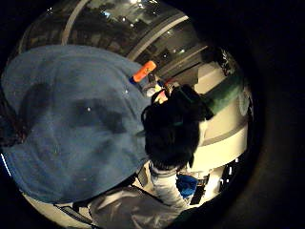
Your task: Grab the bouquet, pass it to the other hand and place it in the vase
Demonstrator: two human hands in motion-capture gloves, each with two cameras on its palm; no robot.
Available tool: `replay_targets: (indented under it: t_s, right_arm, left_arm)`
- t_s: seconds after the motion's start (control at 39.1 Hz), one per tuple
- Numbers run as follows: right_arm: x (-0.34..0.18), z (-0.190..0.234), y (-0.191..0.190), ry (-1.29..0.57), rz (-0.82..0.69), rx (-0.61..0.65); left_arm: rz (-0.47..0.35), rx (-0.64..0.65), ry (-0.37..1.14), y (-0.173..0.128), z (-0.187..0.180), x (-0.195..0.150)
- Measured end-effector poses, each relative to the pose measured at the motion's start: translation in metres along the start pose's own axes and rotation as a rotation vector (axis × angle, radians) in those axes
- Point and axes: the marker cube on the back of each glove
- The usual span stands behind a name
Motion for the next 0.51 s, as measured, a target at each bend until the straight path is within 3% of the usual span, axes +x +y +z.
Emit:
replay_targets:
  t_s: [0.1, 0.23, 0.33, 0.38, 0.51]
  right_arm:
    - [-0.006, 0.016, 0.012, -0.034, -0.010, -0.014]
    - [-0.003, 0.028, 0.018, 0.007, -0.010, 0.031]
    - [0.022, 0.037, -0.003, 0.087, -0.273, 0.088]
    - [0.019, 0.042, -0.005, 0.081, -0.371, 0.057]
    - [-0.004, 0.053, 0.011, -0.036, -0.286, -0.155]
  left_arm:
    - [0.041, 0.060, -0.038, -0.007, 0.014, 0.011]
    - [0.009, 0.159, -0.039, -0.014, 0.020, 0.017]
    - [-0.039, 0.338, -0.054, -0.033, 0.014, 0.009]
    - [-0.031, 0.416, -0.111, -0.040, 0.008, 0.010]
    - [0.009, 0.481, -0.185, -0.051, -0.006, 0.015]
